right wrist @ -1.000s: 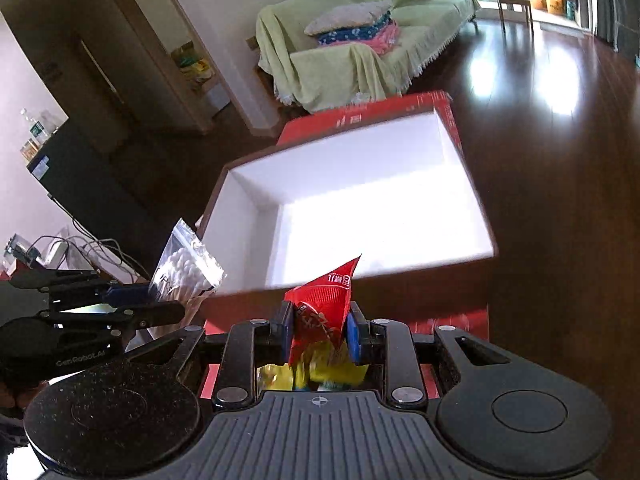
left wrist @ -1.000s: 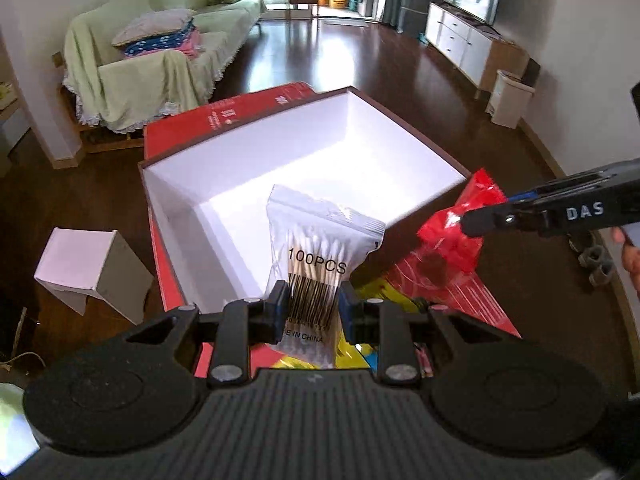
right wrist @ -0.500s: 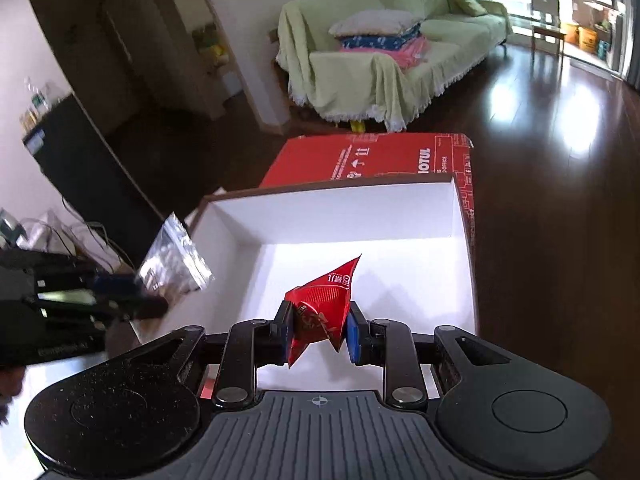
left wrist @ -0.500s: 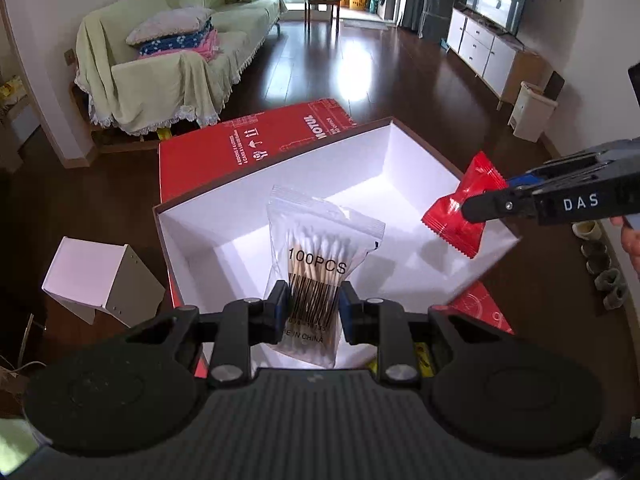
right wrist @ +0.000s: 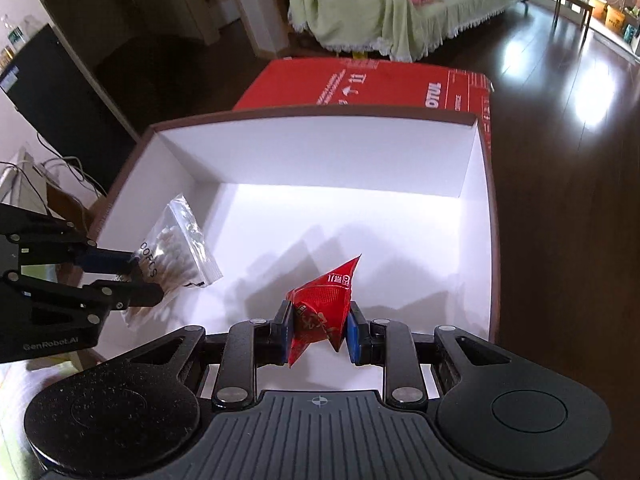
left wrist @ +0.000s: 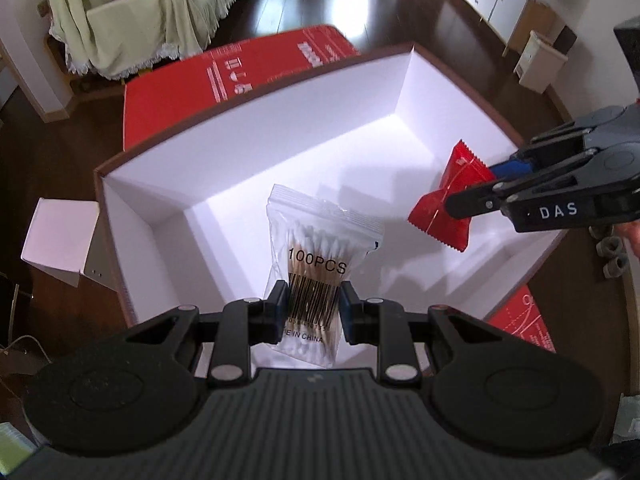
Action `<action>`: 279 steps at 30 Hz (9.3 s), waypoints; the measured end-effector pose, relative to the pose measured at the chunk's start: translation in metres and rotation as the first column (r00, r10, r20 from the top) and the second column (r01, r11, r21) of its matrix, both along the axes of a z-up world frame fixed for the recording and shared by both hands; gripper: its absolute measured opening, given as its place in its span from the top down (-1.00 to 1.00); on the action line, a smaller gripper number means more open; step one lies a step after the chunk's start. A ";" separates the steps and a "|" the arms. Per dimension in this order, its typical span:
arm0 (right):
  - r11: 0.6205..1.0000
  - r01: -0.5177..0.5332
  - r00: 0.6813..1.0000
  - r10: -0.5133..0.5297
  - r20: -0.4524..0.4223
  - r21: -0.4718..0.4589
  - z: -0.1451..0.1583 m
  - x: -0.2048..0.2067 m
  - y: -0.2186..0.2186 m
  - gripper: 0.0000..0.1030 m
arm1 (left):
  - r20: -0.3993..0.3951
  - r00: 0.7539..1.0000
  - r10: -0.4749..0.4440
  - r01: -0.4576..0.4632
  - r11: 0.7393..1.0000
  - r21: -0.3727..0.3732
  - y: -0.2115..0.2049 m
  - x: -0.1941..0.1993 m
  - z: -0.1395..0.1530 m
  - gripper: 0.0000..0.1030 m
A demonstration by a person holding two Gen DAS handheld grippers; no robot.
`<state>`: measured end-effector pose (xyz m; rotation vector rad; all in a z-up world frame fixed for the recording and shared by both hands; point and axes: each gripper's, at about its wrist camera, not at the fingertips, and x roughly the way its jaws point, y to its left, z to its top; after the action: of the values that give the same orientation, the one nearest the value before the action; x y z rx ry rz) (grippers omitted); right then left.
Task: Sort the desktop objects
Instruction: 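Lower both held items into the white box and open both tools, then move both tools back over the remaining pile on the mat, then grasp the yellow snack pouch with the left tool while the right tool grasps the purple scrunchie, then carry the yellow pouch and purple scrunchie over the white box with both tools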
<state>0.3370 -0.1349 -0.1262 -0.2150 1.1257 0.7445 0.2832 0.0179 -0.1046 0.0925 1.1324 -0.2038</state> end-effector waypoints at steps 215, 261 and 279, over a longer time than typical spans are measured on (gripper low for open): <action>0.961 0.260 0.961 -0.248 -0.124 0.095 0.002 -0.179 -0.086 0.68 | 0.130 0.988 -0.077 0.082 0.996 -0.037 -0.004 -0.186 0.019 0.65; 0.988 -0.156 0.985 0.154 0.083 0.020 0.104 -0.054 -0.039 0.68 | 0.204 0.939 -0.276 0.250 0.957 0.145 -0.023 -0.084 0.083 0.65; 0.957 -0.253 0.967 0.247 -0.053 -0.144 0.009 0.000 0.008 0.68 | -0.010 0.959 -0.282 0.281 0.954 0.101 -0.015 -0.017 0.002 0.65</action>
<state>0.3368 -0.1266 -0.1173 -0.4807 1.2013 0.8904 0.2660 0.0030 -0.1021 0.3460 1.1222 -0.3998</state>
